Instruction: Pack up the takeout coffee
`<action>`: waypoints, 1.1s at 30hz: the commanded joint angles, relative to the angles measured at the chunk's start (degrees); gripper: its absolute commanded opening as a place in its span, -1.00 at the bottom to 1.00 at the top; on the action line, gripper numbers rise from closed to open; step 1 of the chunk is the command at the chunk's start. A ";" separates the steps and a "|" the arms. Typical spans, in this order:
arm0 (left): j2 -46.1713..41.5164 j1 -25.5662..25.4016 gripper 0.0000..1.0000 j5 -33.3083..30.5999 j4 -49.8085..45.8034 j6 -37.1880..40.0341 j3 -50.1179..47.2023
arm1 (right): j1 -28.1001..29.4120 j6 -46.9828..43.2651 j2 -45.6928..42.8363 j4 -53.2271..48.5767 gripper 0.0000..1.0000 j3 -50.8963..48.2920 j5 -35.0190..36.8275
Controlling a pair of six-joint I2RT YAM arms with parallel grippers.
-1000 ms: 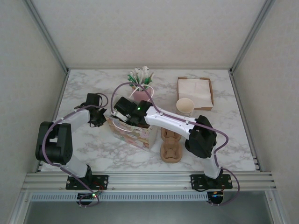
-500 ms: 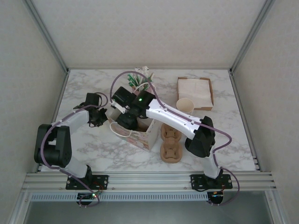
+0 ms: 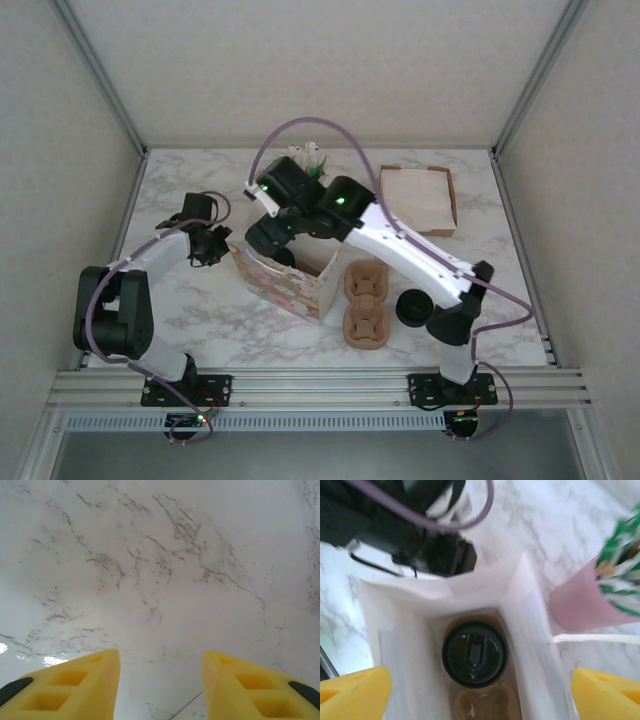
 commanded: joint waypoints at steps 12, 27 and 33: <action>-7.34 -0.35 -0.04 -2.85 -5.20 4.50 8.42 | -16.17 7.53 -16.83 25.24 0.32 -12.49 5.30; -6.20 -1.99 -0.03 1.42 -9.46 11.20 14.88 | -24.67 6.75 10.27 17.24 0.25 5.60 -14.46; -5.68 -1.96 -0.03 1.42 -9.46 11.34 14.85 | -24.74 7.82 13.71 16.88 -0.03 6.79 -12.06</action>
